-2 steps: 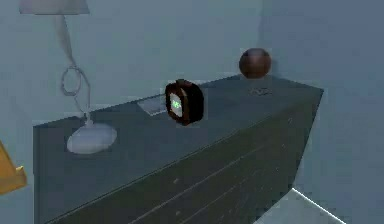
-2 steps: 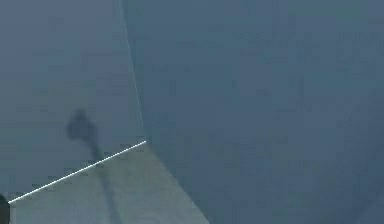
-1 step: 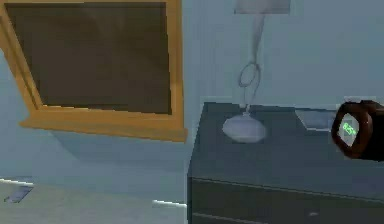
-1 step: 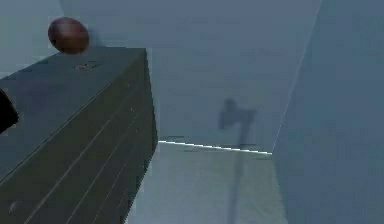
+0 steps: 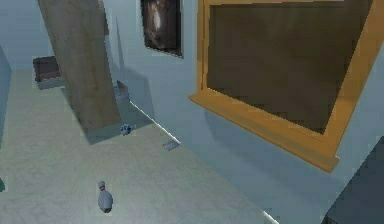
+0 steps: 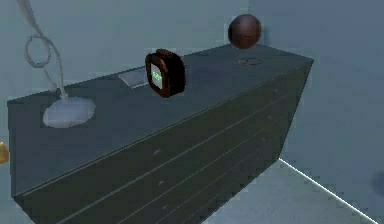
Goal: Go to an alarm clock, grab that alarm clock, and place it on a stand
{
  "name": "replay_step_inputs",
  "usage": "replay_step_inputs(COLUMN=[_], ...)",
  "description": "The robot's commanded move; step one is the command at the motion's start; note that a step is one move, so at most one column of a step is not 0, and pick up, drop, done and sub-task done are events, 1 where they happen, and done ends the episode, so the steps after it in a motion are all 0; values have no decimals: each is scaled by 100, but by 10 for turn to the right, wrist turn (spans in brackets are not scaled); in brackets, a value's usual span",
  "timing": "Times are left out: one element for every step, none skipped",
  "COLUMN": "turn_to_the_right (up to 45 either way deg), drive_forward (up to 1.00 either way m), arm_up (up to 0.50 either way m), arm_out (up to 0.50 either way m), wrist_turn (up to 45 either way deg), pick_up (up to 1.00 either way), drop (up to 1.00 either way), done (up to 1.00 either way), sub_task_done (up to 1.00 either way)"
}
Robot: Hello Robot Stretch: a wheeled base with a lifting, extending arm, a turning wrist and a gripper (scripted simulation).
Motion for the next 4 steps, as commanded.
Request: replay_step_inputs(turn_to_the_right=[0, 0, 0, 0], drive_forward=[0, 0, 0, 0], arm_up=[50, 38, 0, 0], arm_out=[0, 0, 46, 0], wrist_turn=[0, 0, 0, 450], pick_up=[0, 0, 0, 0], drop=[0, 0, 0, 0], done=[0, 0, 0, 0], sub_task_done=[0, 0, 0, 0])
